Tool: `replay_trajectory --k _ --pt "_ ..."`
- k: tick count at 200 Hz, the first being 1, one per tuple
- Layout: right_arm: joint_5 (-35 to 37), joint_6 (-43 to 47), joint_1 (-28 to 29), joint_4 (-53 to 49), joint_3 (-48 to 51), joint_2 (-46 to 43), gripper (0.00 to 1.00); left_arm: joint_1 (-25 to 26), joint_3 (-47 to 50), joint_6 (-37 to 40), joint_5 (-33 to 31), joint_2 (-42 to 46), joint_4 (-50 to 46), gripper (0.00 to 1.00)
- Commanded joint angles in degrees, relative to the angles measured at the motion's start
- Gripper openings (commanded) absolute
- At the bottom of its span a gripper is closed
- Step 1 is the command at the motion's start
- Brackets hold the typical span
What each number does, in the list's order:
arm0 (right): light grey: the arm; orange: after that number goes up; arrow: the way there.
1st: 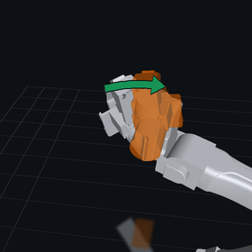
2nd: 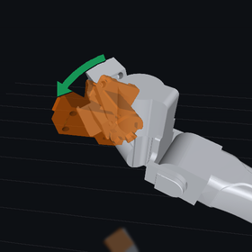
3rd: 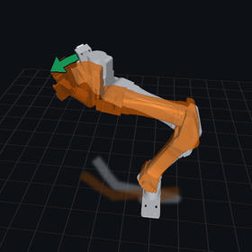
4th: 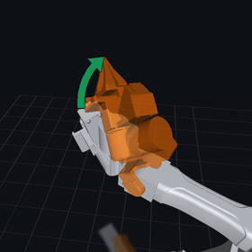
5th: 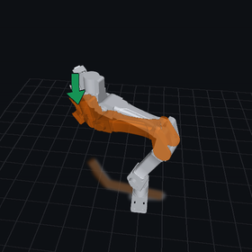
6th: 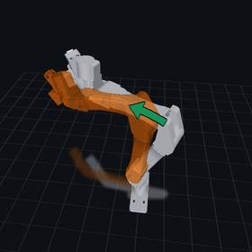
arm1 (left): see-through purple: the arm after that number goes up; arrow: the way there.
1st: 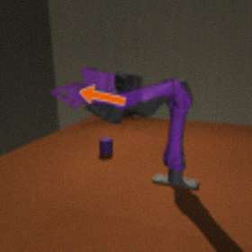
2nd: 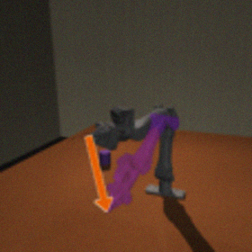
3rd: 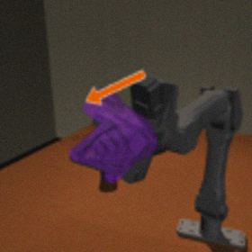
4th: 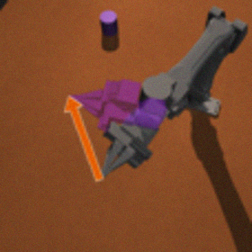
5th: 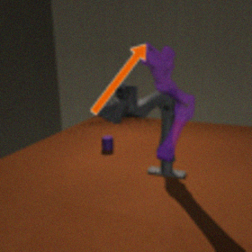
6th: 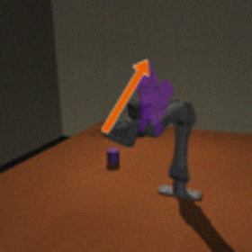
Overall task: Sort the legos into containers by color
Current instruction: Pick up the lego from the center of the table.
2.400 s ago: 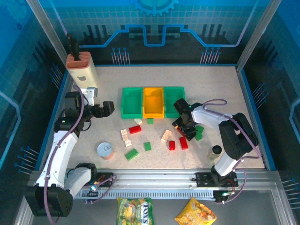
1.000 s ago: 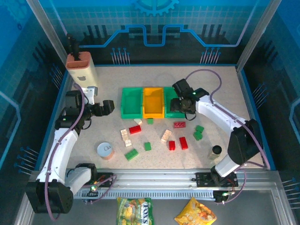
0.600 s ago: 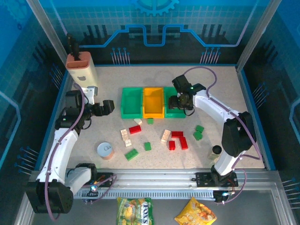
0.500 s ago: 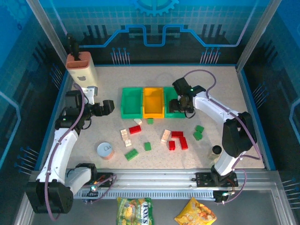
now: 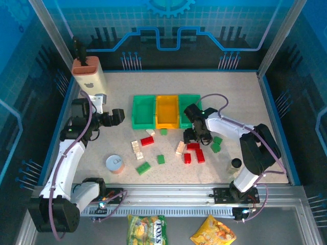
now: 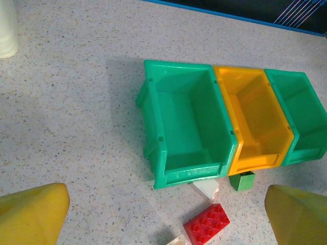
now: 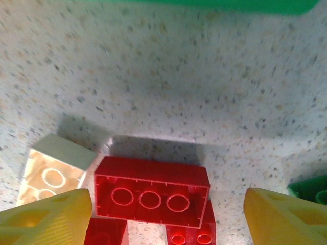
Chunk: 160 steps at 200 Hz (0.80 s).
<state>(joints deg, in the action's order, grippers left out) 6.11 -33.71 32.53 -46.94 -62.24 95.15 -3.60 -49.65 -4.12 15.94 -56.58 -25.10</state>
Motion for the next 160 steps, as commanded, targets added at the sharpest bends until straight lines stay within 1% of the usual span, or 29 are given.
replay_trajectory --k 1,48,160 --pt "-1.5 -2.4 1.7 1.1 1.7 -0.9 0.82 -0.5 0.8 0.4 0.9 0.1 0.8 0.99" --pt "-1.3 -2.4 2.5 2.2 2.6 -0.5 0.83 -0.5 0.9 0.5 0.9 0.0 0.8 0.99" --pt "-1.1 -3.4 2.6 3.7 3.9 2.5 0.74 -0.6 0.6 0.3 1.3 -0.7 0.9 0.99"
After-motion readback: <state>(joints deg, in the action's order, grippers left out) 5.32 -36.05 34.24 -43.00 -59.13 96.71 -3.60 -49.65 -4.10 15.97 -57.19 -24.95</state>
